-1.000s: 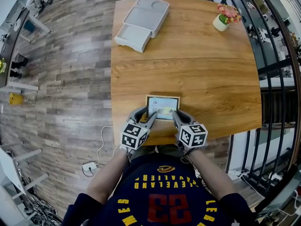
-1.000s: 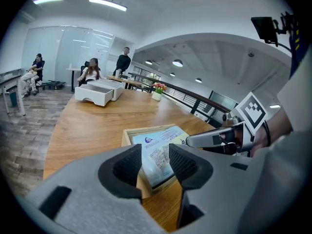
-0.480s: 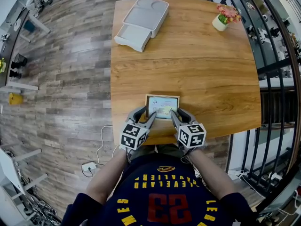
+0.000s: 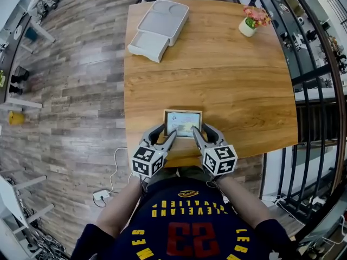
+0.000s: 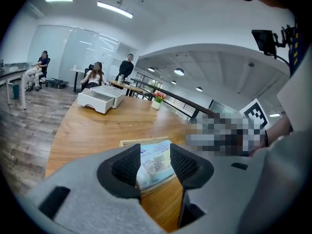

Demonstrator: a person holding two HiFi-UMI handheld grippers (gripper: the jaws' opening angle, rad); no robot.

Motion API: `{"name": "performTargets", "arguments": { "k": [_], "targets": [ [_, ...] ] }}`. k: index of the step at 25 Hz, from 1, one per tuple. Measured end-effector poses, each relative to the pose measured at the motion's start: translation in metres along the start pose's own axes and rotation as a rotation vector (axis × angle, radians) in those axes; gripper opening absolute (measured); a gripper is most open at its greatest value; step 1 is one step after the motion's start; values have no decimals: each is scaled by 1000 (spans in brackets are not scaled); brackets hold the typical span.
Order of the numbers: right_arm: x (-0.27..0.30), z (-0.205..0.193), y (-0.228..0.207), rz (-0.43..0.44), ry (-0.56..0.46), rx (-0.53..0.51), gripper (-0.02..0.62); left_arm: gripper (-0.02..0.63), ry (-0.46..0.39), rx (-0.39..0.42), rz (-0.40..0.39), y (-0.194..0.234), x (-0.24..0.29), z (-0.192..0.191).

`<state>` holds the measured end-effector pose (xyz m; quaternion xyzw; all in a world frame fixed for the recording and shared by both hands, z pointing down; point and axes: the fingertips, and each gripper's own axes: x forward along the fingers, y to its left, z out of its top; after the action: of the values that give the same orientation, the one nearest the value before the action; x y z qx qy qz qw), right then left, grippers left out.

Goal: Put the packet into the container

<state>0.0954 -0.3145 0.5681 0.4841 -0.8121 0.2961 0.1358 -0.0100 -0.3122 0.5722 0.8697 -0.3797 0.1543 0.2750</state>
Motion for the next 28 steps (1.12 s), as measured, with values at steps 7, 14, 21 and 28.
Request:
{"name": "performTargets", "arguments": {
  "k": [7, 14, 21, 28],
  "targets": [
    [-20, 39, 24, 78, -96, -3, 57, 158, -71, -47, -90, -32, -20, 29],
    [-36, 56, 40, 131, -98, 17, 14, 23, -157, -83, -151, -45, -42, 64],
    [-55, 86, 50, 132, -146, -11, 12, 9, -164, -21, -130, -54, -51, 91],
    [-83, 134, 71, 181, -281, -95, 12, 9, -223, 3, -164, -72, -65, 120]
  ]
}}
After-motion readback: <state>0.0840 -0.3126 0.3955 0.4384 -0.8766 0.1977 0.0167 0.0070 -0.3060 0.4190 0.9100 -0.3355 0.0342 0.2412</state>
